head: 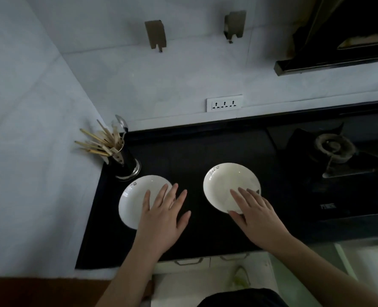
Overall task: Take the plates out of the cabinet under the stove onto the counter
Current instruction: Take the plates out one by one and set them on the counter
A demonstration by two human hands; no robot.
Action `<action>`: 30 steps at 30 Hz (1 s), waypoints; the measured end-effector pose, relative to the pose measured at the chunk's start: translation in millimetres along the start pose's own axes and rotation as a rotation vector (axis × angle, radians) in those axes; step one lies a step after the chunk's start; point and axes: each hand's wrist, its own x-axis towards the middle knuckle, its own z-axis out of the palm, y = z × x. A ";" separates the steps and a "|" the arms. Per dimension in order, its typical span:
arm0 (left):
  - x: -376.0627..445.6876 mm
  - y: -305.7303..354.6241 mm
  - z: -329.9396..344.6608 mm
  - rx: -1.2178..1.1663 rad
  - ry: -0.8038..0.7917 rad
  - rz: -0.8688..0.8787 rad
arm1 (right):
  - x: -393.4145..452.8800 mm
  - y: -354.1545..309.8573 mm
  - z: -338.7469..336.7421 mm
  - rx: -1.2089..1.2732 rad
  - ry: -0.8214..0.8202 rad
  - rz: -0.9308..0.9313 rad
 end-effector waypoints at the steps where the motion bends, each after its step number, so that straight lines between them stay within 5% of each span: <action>1: -8.4 -1.8 -1.5 -0.009 0.022 0.013 | -6.5 -5.4 3.3 -0.024 0.029 0.002; 14: -39.7 54.9 7.8 -0.053 -0.043 0.348 | -137.8 -20.8 10.9 -0.206 0.251 0.328; 30: -100.4 239.5 -23.0 -0.076 -0.033 0.842 | -374.8 18.4 19.1 -0.127 0.469 0.890</action>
